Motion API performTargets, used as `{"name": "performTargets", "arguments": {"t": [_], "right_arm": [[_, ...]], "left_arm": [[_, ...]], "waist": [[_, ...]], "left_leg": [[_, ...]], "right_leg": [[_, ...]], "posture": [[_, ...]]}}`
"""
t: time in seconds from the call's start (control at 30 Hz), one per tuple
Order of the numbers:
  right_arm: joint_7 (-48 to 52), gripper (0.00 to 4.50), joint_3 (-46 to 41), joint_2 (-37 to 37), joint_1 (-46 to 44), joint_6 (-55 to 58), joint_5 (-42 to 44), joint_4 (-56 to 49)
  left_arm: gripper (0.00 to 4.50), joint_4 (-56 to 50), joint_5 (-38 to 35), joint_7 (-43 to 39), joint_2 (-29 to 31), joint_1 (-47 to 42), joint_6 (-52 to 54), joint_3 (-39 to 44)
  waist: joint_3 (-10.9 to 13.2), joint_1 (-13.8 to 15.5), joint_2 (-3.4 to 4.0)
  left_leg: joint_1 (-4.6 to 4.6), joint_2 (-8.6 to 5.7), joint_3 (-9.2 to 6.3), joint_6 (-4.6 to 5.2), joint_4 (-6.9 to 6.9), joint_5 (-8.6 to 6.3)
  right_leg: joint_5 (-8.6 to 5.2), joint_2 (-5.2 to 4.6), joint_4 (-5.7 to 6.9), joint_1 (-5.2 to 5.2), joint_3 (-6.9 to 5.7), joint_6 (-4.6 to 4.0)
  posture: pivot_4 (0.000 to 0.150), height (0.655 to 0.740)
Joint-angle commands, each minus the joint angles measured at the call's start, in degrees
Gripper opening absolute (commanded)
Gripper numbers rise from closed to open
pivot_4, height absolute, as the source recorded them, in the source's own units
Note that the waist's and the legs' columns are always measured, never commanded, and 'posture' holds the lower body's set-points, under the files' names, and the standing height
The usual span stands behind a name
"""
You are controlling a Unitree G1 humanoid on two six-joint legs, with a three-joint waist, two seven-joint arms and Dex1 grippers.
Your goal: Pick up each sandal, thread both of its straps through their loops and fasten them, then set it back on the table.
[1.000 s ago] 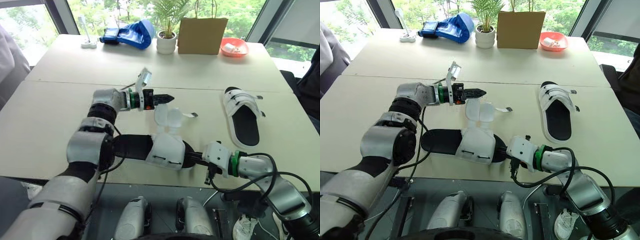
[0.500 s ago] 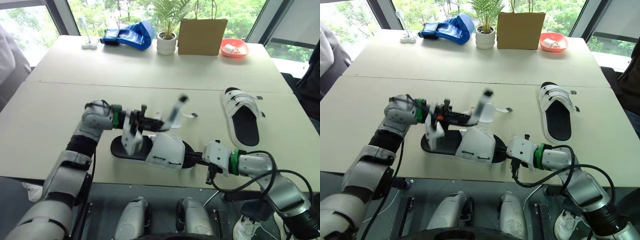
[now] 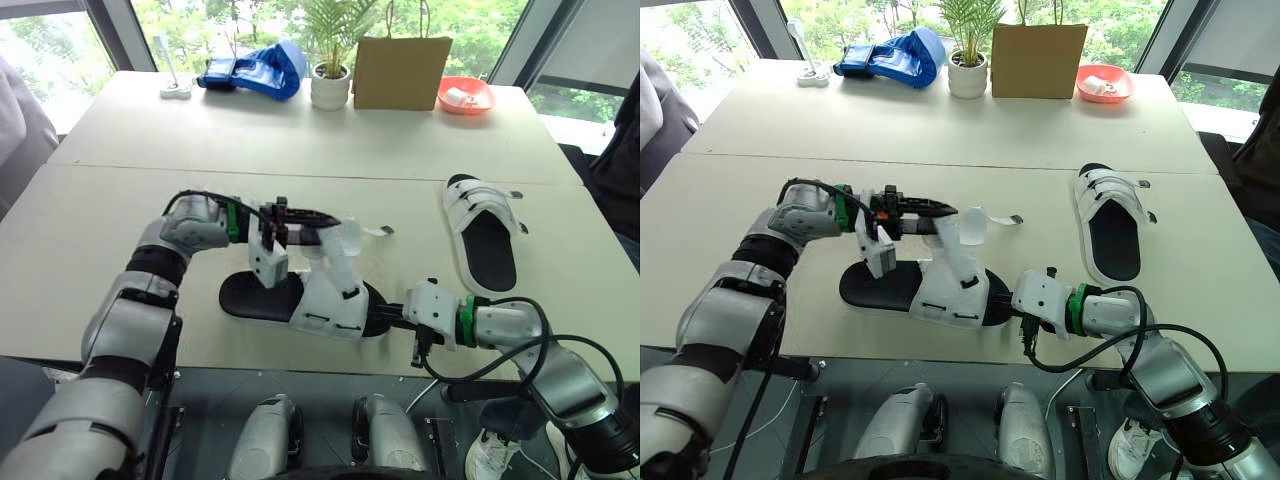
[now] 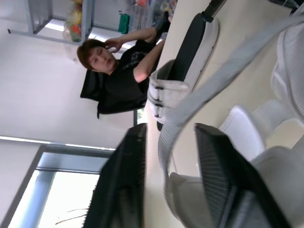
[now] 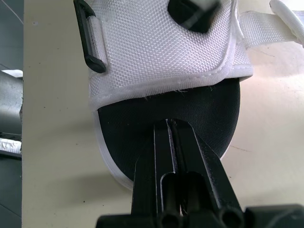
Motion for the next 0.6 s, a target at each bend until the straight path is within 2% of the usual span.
{"name": "performTargets", "arguments": {"t": [0.03,0.1,0.17,0.23,0.33,0.5,0.6], "right_arm": [[0.3,0.0,1.8,-0.2,0.9,1.6,-1.8,1.8],[0.3,0.0,1.9,-0.1,0.8,1.6,-1.7,1.8],[0.4,0.0,2.1,0.0,0.7,1.6,-1.7,1.8],[0.6,0.0,2.4,0.0,0.5,1.2,-2.1,2.2],[0.7,0.0,2.5,0.0,0.4,0.8,-2.2,2.6],[0.9,0.0,2.8,0.0,1.1,-0.3,-2.5,3.1],[1.0,0.0,3.0,0.2,1.1,-0.8,-2.8,3.6]], "left_arm": [[3.46,-2.9,-8.3,-1.0,3.5,-0.5,-1.0,-6.2],[4.42,-4.8,-11.8,-1.9,5.1,0.3,0.3,-8.7],[4.47,-7.4,-16.4,-4.0,6.7,1.6,3.7,-10.7],[4.47,-15.6,-27.3,-9.6,9.7,4.8,13.2,-11.4],[4.47,-28.3,-39.3,-16.3,13.6,9.5,28.7,-9.4],[4.47,-48.8,-51.2,-14.7,19.1,15.3,67.7,-4.2],[4.47,-58.6,-64.5,-10.6,21.9,14.5,98.2,-1.9]], "waist": [[0.0,0.0,0.0],[0.0,0.0,0.0],[0.0,0.0,0.0],[0.0,-0.1,0.02],[0.0,-0.3,0.04],[0.0,-0.2,0.04],[0.0,-0.1,0.01]], "left_leg": [[0.0,0.0,0.0,0.0,0.0,0.0],[0.0,0.01,-0.01,-0.01,0.0,0.0],[0.0,0.02,-0.02,-0.01,0.0,-0.01],[0.0,0.02,-0.03,-0.02,0.0,-0.01],[-0.01,0.06,-0.06,-0.03,0.0,-0.01],[-0.01,0.06,-0.09,-0.03,0.01,-0.01],[0.0,0.06,-0.1,-0.03,0.02,0.0]], "right_leg": [[0.0,-0.01,0.0,0.0,0.0,0.0],[0.0,-0.02,-0.01,-0.02,0.01,-0.01],[0.0,-0.03,-0.01,-0.02,0.03,-0.01],[0.0,-0.03,-0.02,-0.02,0.03,-0.01],[-0.03,-0.01,-0.01,-0.05,0.05,-0.05],[-0.03,0.0,-0.01,0.0,0.08,-0.05],[-0.05,0.05,0.02,0.02,0.08,-0.03]], "posture": [[0.15,0.7209],[0.15,0.7209],[0.15,0.7209],[0.15,0.7209],[0.15,0.7209],[0.15,0.7209],[0.15,0.7209]]}}
